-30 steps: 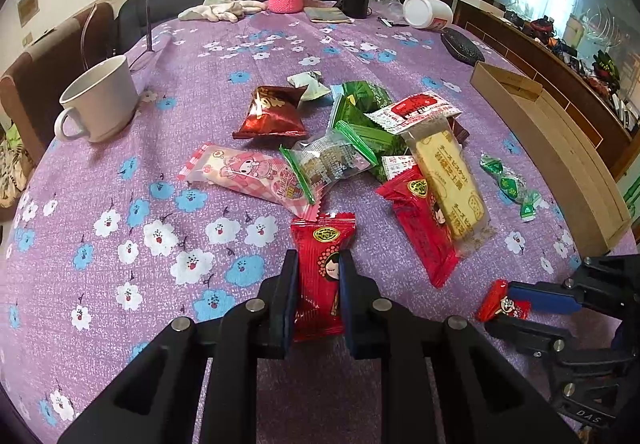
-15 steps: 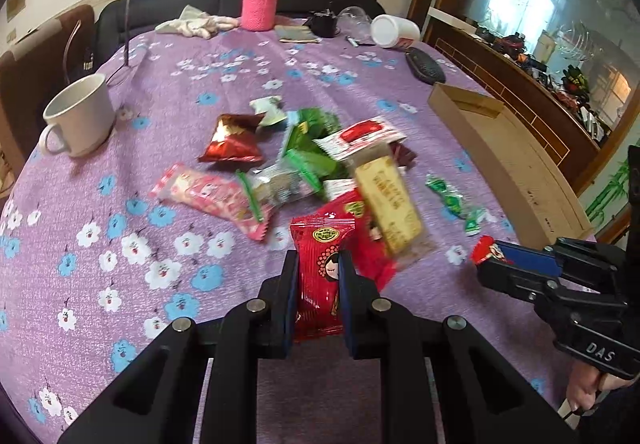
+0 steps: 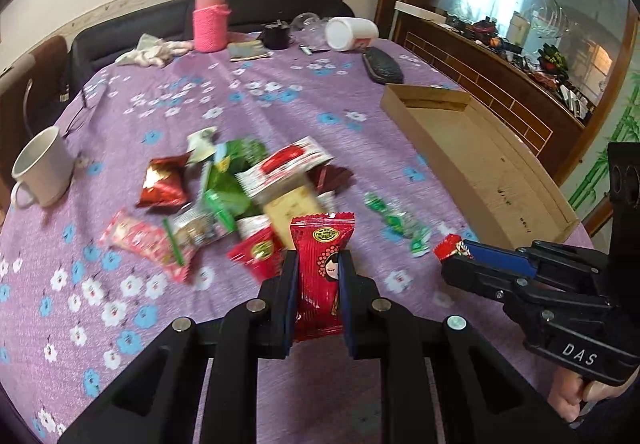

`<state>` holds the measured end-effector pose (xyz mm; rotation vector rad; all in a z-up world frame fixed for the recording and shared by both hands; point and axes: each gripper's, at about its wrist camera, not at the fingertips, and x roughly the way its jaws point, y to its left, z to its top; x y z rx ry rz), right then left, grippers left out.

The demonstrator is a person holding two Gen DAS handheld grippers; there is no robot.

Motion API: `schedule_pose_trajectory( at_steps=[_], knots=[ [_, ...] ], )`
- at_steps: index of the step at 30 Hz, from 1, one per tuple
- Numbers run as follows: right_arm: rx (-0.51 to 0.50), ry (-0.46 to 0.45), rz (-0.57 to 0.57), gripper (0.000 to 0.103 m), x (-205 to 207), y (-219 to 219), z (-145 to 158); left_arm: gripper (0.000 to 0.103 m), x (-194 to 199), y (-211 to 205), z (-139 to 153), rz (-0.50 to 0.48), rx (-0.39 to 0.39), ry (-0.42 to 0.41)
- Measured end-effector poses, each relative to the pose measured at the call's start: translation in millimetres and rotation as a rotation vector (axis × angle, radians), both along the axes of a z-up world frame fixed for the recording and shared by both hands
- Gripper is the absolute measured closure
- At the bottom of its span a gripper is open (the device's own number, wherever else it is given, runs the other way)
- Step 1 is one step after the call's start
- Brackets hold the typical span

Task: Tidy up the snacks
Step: 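Carry both held red snacks over to the cardboard box tray, then lower both red snacks into the box and open both tools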

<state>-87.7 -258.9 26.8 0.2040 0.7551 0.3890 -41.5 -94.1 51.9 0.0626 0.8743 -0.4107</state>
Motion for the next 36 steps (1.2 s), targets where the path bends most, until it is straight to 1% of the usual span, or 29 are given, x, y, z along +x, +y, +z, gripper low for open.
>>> schedule_pose_trajectory(
  at_steps=[3, 7, 12, 16, 19, 21, 23, 28, 33, 36],
  knots=[
    [0.037, -0.011, -0.063, 0.083, 1.0, -21.0, 1.0, 0.086, 1.6, -16.9, 2.1, -0.023, 0.009, -0.005],
    [0.061, -0.027, -0.159, 0.083, 0.4, -49.1, 2.5, 0.086, 4.1, -45.5, 4.6, -0.065, 0.021, -0.018],
    [0.072, -0.081, -0.297, 0.083, -5.2, -87.1, 8.2, 0.086, 4.5, -82.1, 8.8, -0.123, 0.027, -0.048],
    [0.095, -0.116, -0.402, 0.083, -5.2, -119.9, 6.7, 0.086, 9.7, -116.3, 12.0, -0.174, 0.011, -0.058],
    [0.141, -0.118, -0.470, 0.083, -6.1, -146.2, 0.1, 0.086, 15.7, -142.1, 11.9, -0.209, -0.023, -0.044],
    [0.146, -0.103, -0.517, 0.083, -7.0, -158.2, -5.2, 0.086, 18.7, -159.1, 9.5, -0.233, -0.037, -0.034],
    [0.185, -0.089, -0.532, 0.083, -7.0, -166.4, -8.6, 0.086, 20.2, -174.6, 4.9, -0.251, -0.039, -0.029],
    [0.225, -0.062, -0.571, 0.083, -4.5, -177.8, -14.5, 0.086, 24.6, -198.6, -12.7, -0.276, -0.015, -0.003],
    [0.199, -0.045, -0.583, 0.082, 1.7, -175.2, -16.4, 0.086, 30.4, -201.5, -28.0, -0.275, 0.002, 0.032],
    [0.148, -0.012, -0.600, 0.082, 9.0, -171.5, -17.9, 0.086, 28.0, -201.1, -29.1, -0.280, 0.013, 0.018]
  ],
)
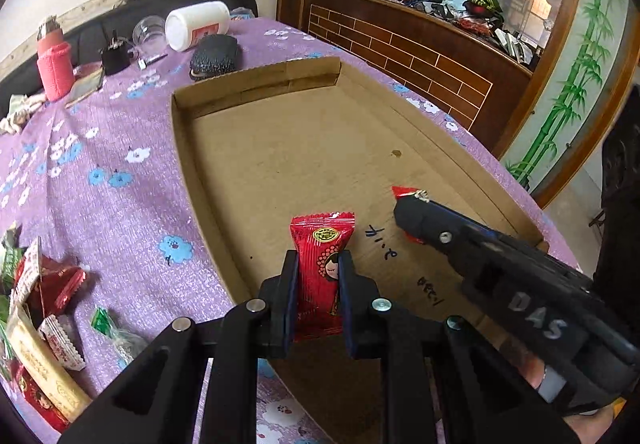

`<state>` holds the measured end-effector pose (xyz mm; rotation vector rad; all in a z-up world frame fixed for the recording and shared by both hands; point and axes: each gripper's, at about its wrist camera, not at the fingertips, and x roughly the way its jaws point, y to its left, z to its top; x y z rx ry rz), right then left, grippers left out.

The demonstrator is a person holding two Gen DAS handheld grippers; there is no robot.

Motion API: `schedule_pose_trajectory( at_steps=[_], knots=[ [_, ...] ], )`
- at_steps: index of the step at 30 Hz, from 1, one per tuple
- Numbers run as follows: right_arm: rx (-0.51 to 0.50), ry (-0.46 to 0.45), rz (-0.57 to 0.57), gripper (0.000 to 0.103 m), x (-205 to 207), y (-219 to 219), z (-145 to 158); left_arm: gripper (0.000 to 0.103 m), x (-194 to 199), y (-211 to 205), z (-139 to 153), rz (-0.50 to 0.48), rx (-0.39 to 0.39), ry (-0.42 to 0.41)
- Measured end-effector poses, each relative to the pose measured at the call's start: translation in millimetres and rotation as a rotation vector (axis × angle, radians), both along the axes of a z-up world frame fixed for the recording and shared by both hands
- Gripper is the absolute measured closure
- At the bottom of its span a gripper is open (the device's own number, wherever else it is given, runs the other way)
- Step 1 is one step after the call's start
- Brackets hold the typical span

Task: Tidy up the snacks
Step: 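Lower both red snacks into the box and open both tools, then return the left tool to the pile and grasp the pink cartoon packet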

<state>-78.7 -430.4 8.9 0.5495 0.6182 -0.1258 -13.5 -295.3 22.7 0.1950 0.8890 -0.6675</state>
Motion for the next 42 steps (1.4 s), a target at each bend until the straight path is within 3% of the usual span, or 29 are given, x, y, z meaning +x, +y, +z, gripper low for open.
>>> schedule_pose_trajectory(
  at_steps=[7, 20, 24, 27, 35, 42],
  knots=[
    [-0.074, 0.087, -0.025, 0.082, 10.8, 5.2, -5.1, 0.085, -4.6, -2.5, -1.0, -0.013, 0.028, -0.044],
    [-0.073, 0.084, -0.027, 0.079, 8.8, 4.2, -4.5, 0.083, -6.7, -1.9, -1.9, -0.023, 0.021, -0.063],
    [-0.063, 0.064, -0.036, 0.079, 4.9, 3.3, -2.5, 0.076, -8.0, -1.6, -0.9, -0.034, 0.009, -0.062],
    [-0.063, 0.043, -0.060, 0.073, -0.6, 1.3, 0.4, 0.063, -9.2, -0.8, 0.4, -0.028, 0.008, -0.071],
    [-0.107, -0.056, -0.104, 0.070, -16.9, 4.5, 15.3, 0.062, -13.5, 13.6, 19.2, 0.007, -0.027, -0.061],
    [-0.122, -0.084, -0.108, 0.069, -21.2, 6.6, 20.3, 0.062, -18.6, 34.7, 36.3, 0.026, -0.034, -0.046]
  ],
)
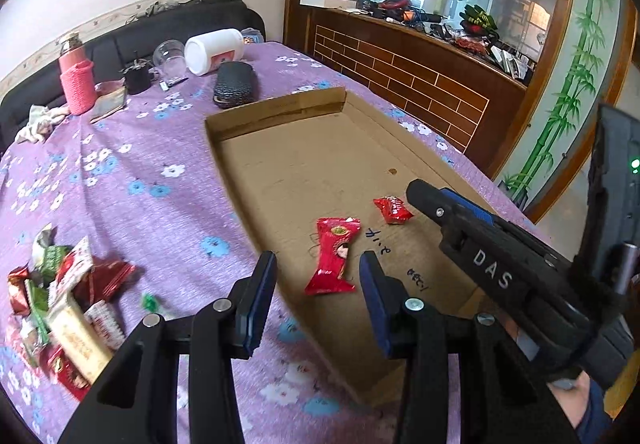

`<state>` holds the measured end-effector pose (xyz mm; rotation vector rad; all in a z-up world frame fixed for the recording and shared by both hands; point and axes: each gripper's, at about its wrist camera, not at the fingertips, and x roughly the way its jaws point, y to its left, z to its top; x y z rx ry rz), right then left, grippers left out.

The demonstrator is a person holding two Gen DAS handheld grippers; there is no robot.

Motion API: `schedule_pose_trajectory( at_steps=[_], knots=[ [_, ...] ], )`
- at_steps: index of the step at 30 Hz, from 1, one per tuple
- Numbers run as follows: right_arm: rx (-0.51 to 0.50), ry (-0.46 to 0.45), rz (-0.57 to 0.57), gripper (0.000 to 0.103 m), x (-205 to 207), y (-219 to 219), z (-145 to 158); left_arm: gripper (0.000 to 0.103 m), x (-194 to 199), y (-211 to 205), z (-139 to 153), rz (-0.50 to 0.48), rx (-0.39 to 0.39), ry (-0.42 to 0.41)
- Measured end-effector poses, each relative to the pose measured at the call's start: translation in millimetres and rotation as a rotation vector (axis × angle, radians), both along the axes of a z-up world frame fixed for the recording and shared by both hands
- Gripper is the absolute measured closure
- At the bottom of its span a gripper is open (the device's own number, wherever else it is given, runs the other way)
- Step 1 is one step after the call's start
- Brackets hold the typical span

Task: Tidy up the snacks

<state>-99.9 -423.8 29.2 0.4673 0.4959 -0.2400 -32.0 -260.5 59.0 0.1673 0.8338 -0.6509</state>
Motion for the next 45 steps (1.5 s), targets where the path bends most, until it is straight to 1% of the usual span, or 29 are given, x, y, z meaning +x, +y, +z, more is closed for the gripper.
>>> schedule_pose_trajectory(
  at_steps=[4, 8, 11, 13, 16, 18, 20, 22, 23, 25, 27, 29, 30, 32, 33, 35, 38, 43, 45],
  knots=[
    [-0.015, -0.012, 0.008, 0.069, -0.4, 2.7, 2.5, 0.061, -1.5, 23.3, 9.6, 0.021, -0.023, 0.011],
    [-0.028, -0.021, 0.014, 0.065, -1.6, 5.3, 4.3, 0.061, -2.4, 54.2, 19.7, 0.057, -0.017, -0.010],
    [-0.029, -0.036, 0.009, 0.065, -5.2, 5.4, 5.9, 0.061, -3.0, 91.2, 23.8, 0.084, -0.003, -0.022],
    [-0.039, -0.042, 0.005, 0.065, -7.7, 6.8, 7.6, 0.060, -1.1, 116.3, 24.7, 0.096, 0.000, -0.011],
    [-0.052, -0.042, 0.027, 0.065, -12.5, 15.1, 13.0, 0.059, 5.2, 167.3, 24.2, 0.150, 0.018, -0.001],
    [-0.040, -0.054, 0.079, 0.065, -15.6, 24.1, 19.8, 0.059, 11.8, 204.0, 23.2, 0.208, 0.028, 0.002],
    [-0.047, -0.059, 0.142, 0.062, -16.4, 37.7, 28.4, 0.059, 22.3, 238.6, 21.1, 0.273, 0.031, 0.011],
    [-0.049, -0.068, 0.218, 0.053, -15.8, 55.4, 37.4, 0.059, 40.3, 270.5, 14.2, 0.334, 0.031, 0.050],
    [-0.049, -0.072, 0.248, 0.052, -15.5, 63.4, 39.9, 0.059, 53.3, 284.6, 8.9, 0.345, 0.021, 0.081],
    [-0.061, -0.074, 0.312, 0.052, -14.4, 83.0, 44.8, 0.059, 71.0, 297.3, -0.2, 0.389, 0.024, 0.118],
    [-0.068, -0.072, 0.365, 0.052, -14.1, 99.3, 45.4, 0.059, 93.0, 306.0, -13.1, 0.378, 0.010, 0.170],
    [-0.075, -0.065, 0.409, 0.052, -14.8, 114.9, 44.2, 0.060, 108.4, 311.0, -26.1, 0.420, 0.042, 0.198],
    [-0.079, -0.061, 0.421, 0.052, -14.8, 120.8, 43.1, 0.060, 112.6, 309.7, -31.1, 0.418, 0.049, 0.211],
    [-0.085, -0.053, 0.448, 0.052, -14.3, 130.5, 40.7, 0.064, 118.8, 309.2, -42.2, 0.410, 0.058, 0.236],
    [-0.088, -0.047, 0.458, 0.052, -13.9, 134.0, 39.5, 0.065, 117.3, 310.1, -45.3, 0.414, 0.062, 0.234],
    [-0.089, -0.035, 0.472, 0.052, -12.4, 138.5, 36.9, 0.065, 107.5, 311.5, -44.8, 0.392, 0.061, 0.240],
    [-0.074, -0.012, 0.497, 0.052, -7.5, 141.9, 32.3, 0.065, 81.0, 314.8, -43.2, 0.367, 0.047, 0.258],
    [-0.033, 0.022, 0.550, 0.052, 5.5, 145.1, 24.1, 0.062, 10.8, 314.7, -40.6, 0.269, 0.052, 0.246],
    [-0.019, 0.043, 0.563, 0.052, 11.4, 147.3, 20.7, 0.057, -14.1, 316.5, -36.7, 0.232, 0.061, 0.210]
  ],
)
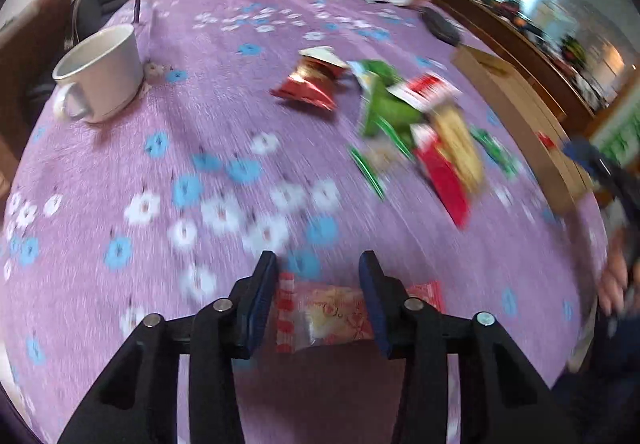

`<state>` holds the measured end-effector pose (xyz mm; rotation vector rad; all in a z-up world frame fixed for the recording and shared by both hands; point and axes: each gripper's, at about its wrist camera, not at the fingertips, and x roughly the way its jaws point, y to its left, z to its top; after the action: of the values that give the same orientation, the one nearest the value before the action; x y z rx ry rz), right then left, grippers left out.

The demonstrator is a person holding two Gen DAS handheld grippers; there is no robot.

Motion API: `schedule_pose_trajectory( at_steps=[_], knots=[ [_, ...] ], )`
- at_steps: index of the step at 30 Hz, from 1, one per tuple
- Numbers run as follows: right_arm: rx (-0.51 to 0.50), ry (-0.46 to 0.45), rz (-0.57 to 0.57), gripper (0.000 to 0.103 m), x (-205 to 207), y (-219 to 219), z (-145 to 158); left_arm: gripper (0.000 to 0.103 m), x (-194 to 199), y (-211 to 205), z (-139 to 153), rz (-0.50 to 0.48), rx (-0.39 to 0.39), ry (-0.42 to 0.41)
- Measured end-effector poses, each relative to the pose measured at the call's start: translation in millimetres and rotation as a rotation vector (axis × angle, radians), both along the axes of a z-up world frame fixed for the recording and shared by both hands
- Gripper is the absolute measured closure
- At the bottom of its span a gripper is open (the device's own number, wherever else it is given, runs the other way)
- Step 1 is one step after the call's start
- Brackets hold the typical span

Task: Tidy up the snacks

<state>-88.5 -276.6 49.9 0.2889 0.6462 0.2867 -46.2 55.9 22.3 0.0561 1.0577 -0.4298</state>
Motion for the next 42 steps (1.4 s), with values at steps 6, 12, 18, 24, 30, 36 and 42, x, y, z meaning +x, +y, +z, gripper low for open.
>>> schedule_pose_trajectory(
  at_steps=[6, 12, 18, 24, 30, 36, 42],
  knots=[
    [-0.009, 0.016, 0.017, 0.052, 2.5, 7.6, -1.1, 0.047, -47.5, 8.2, 17.5, -0.105, 0.030, -0.114],
    [-0.026, 0.023, 0.024, 0.052, 0.5, 12.9, -1.5, 0.040, -78.8, -13.0, 24.6, -0.332, 0.202, -0.284],
    [-0.040, 0.025, 0.031, 0.052, -0.1, 20.1, -0.8, 0.039, -85.2, -39.0, 5.8, -0.567, 0.402, -0.335],
    [-0.050, 0.046, 0.051, 0.052, 6.7, 26.7, -0.3, 0.039, -53.6, -51.6, -2.3, -0.527, 0.375, -0.315],
    [-0.101, 0.113, 0.111, 0.052, 27.5, 50.3, -7.3, 0.047, -28.7, -57.3, -7.8, -0.338, 0.320, -0.254],
    [-0.201, 0.168, 0.154, 0.052, 52.7, 88.2, -22.4, 0.079, -19.8, -64.9, -10.8, -0.187, 0.254, -0.205],
    [-0.307, 0.177, 0.145, 0.052, 66.0, 112.2, -38.6, 0.079, -4.2, -61.9, -10.9, -0.062, 0.191, -0.161]
  ],
)
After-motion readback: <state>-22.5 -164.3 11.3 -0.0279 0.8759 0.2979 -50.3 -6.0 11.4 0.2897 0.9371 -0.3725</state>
